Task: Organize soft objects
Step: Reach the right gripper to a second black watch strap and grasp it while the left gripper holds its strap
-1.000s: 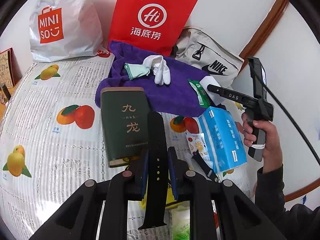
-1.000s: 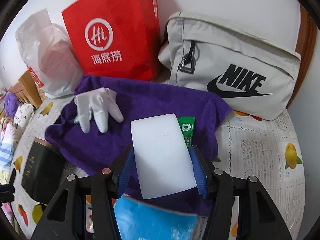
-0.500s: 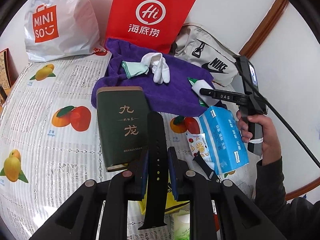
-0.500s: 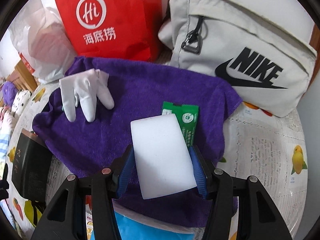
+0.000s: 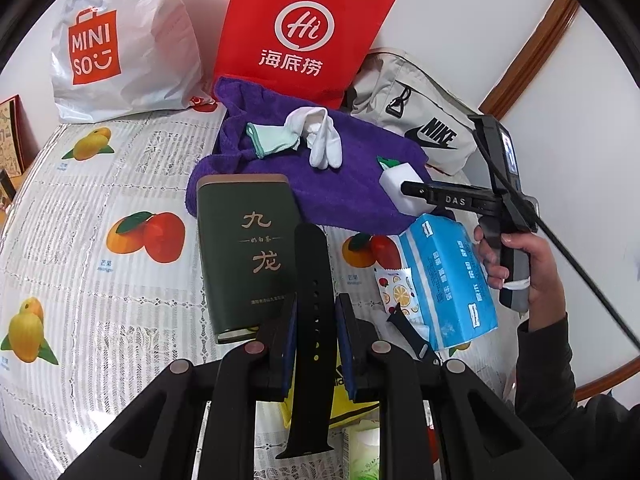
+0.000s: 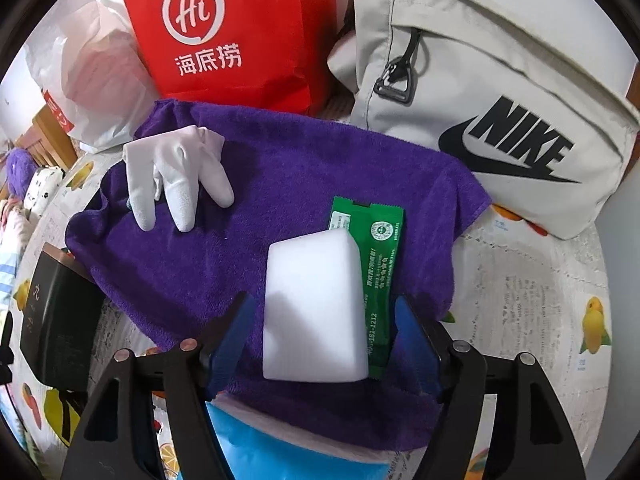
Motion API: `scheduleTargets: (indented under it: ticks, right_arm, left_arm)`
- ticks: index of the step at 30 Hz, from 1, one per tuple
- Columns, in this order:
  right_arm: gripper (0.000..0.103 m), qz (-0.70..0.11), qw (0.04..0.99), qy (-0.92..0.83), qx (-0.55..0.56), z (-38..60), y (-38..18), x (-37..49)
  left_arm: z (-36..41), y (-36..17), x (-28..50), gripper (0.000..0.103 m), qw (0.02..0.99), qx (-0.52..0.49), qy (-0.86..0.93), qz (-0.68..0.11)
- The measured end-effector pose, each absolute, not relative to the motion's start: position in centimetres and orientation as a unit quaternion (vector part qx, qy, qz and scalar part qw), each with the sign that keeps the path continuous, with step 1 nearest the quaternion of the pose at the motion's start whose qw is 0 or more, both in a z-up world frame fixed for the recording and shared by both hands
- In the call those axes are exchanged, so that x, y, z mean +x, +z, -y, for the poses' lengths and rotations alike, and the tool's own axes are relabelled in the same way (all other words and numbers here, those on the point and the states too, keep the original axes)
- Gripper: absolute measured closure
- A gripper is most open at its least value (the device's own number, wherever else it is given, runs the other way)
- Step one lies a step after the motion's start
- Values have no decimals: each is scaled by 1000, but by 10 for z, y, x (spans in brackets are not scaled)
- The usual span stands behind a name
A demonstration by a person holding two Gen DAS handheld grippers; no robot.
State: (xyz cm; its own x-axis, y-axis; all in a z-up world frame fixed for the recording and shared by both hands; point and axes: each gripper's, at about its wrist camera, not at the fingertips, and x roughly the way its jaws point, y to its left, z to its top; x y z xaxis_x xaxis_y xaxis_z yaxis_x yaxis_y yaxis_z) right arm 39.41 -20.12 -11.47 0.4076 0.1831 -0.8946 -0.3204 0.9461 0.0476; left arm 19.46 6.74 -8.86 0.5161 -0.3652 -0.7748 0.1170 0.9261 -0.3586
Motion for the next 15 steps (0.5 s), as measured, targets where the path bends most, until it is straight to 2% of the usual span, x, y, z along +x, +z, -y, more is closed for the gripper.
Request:
scheduleTargets:
  ticks: [15]
  right_arm:
    - [31,-454,865,210,-36,199,-46,299]
  left_arm:
    - [-75,-61,199,85,878,-119,-129,-445]
